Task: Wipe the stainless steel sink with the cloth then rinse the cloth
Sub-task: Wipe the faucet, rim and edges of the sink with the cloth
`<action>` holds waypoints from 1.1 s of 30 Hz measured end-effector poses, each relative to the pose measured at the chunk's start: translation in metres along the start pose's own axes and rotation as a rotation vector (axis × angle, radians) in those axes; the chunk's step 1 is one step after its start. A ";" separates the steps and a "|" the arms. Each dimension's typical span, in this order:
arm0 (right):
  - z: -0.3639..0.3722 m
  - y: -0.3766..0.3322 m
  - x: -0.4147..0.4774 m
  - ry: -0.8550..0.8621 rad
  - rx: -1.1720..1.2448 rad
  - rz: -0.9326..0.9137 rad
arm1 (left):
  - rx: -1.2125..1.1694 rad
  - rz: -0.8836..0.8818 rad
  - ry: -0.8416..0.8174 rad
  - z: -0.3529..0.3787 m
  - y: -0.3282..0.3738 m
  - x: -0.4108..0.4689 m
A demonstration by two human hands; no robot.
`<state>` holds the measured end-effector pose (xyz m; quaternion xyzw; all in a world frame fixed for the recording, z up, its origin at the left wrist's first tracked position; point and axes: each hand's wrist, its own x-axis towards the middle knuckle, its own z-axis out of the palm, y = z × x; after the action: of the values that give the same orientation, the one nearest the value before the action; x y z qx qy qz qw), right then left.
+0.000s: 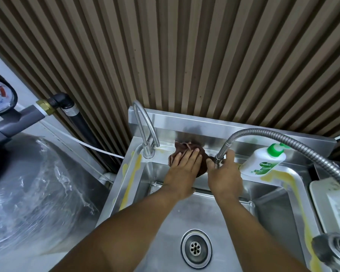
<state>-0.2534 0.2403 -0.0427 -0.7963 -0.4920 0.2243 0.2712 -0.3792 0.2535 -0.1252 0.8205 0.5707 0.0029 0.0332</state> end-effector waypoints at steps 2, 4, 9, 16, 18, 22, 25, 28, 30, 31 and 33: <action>0.004 -0.001 -0.001 0.024 -0.011 0.028 | 0.079 -0.090 0.003 0.001 -0.009 -0.007; 0.005 -0.001 0.000 0.036 -0.018 0.034 | 0.106 -0.214 0.029 0.000 -0.015 -0.012; 0.009 0.006 0.005 0.051 0.001 0.025 | 0.018 -0.412 0.013 -0.007 -0.009 0.000; 0.020 0.010 0.008 0.081 0.033 0.016 | -0.059 -0.441 0.125 0.005 0.022 0.019; 0.020 0.010 0.008 0.088 0.034 0.024 | -0.061 -0.355 0.193 0.013 0.027 0.019; 0.019 0.008 0.008 0.088 0.044 0.031 | -0.099 -0.099 0.233 0.016 0.031 0.020; 0.018 0.008 0.007 0.081 0.047 0.026 | -0.113 0.058 0.208 0.011 0.015 0.019; 0.016 0.008 0.007 0.063 0.027 0.021 | -0.027 0.117 0.204 0.007 -0.003 0.014; 0.014 0.008 0.007 0.050 0.013 0.022 | 0.014 0.015 0.201 0.009 -0.007 0.010; 0.013 0.008 0.007 0.047 0.005 0.018 | 0.030 -0.055 0.192 0.008 -0.008 0.007; 0.011 0.009 0.006 0.040 -0.005 0.003 | 0.042 -0.197 0.178 0.004 -0.015 -0.002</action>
<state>-0.2521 0.2447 -0.0571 -0.8019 -0.4859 0.2076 0.2788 -0.3932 0.2568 -0.1301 0.7574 0.6492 0.0604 -0.0347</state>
